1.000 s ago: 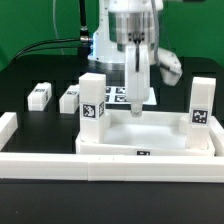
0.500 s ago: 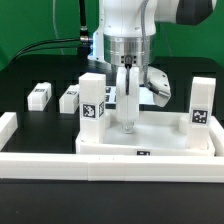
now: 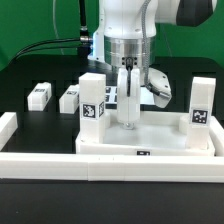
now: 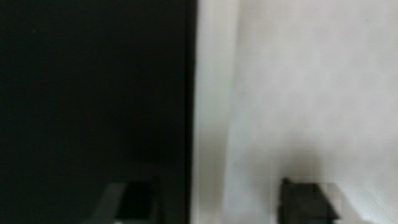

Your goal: Assemble desk

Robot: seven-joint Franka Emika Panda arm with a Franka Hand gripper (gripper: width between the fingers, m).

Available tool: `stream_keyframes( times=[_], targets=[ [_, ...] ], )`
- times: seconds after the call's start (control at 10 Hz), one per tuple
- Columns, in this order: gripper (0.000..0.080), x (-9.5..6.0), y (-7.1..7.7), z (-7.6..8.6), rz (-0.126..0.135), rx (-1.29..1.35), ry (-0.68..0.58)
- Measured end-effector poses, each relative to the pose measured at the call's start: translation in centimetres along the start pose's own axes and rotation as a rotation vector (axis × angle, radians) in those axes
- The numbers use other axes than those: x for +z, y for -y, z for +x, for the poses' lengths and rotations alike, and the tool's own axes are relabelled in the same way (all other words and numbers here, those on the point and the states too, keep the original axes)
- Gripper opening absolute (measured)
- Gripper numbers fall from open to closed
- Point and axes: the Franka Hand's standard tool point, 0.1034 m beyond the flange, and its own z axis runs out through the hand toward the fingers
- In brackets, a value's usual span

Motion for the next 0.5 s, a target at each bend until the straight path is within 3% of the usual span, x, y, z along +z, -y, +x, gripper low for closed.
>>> stream_keyframes(
  times=[0.1,0.5],
  targets=[
    [0.0074,0.03,-0.02,0.01,-0.001,-0.001,0.0],
    [0.0063,-0.09,0.17,0.03,0.007,-0.004,-0.002]
  ],
)
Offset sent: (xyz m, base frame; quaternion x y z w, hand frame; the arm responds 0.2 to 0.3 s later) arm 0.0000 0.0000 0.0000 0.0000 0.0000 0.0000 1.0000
